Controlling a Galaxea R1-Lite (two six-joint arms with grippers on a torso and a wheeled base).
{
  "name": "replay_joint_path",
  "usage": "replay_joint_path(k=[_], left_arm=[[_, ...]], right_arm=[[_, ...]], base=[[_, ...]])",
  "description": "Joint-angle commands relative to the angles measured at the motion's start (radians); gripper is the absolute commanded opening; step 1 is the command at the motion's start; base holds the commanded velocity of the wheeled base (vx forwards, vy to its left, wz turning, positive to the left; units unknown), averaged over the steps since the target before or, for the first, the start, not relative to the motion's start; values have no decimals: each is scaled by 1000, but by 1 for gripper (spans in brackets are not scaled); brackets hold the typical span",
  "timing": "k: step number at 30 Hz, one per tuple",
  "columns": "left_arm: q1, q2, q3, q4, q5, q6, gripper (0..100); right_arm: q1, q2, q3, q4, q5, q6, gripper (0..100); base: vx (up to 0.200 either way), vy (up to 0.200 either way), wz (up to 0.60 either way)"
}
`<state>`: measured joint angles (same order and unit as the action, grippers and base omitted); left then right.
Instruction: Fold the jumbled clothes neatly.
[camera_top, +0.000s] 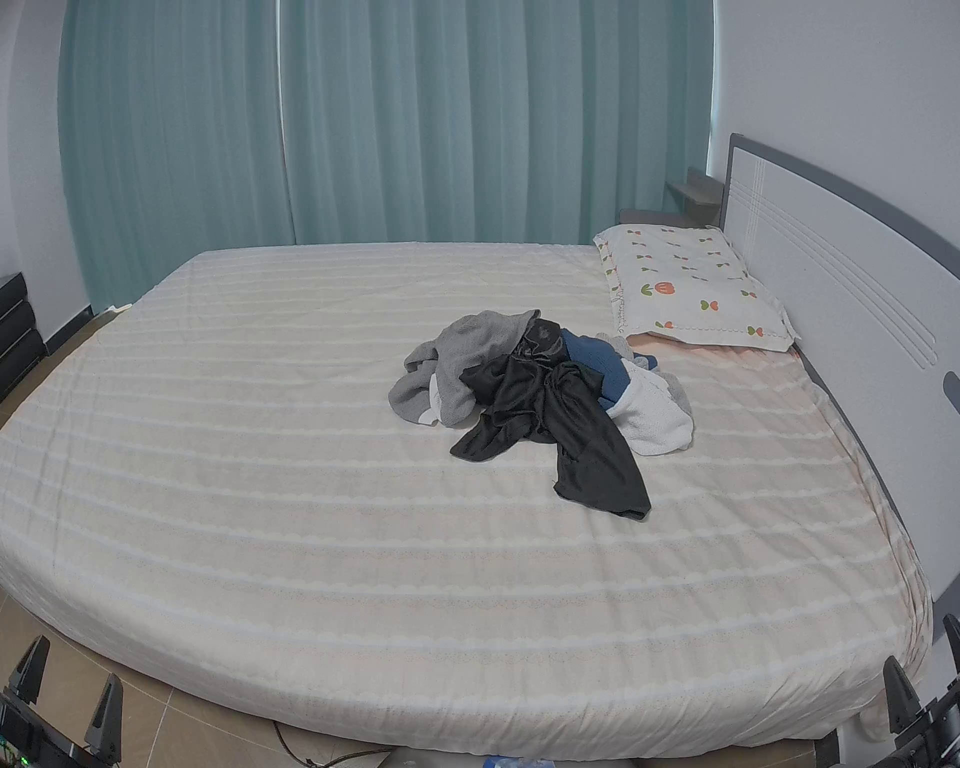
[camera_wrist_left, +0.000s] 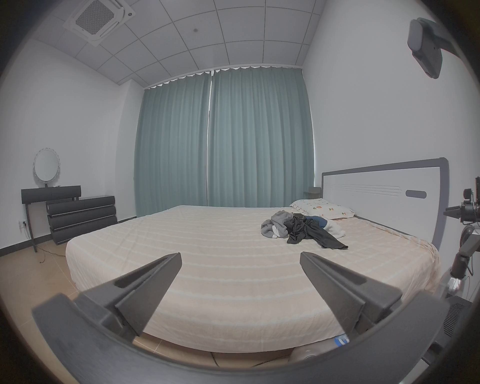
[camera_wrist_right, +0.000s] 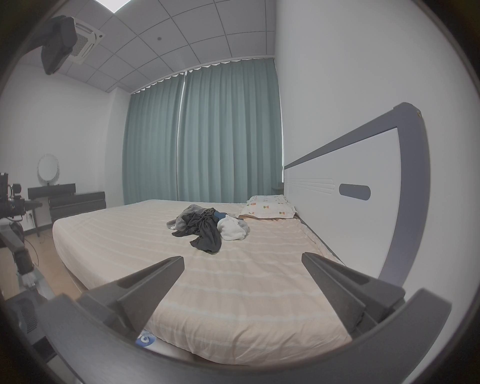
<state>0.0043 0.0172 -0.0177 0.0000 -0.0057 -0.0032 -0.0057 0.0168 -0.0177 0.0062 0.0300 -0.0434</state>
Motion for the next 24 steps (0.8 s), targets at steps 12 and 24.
replay_joint_path(k=[12,24], left_arm=[[0,-17,15,0,0,-1,100],[0,-17,15,0,0,0,100]], right_arm=[[6,350,-281,15,103,36,100],[119,1453,-455,-423,171,231,100]], base=[[0,0,0],[0,0,0]])
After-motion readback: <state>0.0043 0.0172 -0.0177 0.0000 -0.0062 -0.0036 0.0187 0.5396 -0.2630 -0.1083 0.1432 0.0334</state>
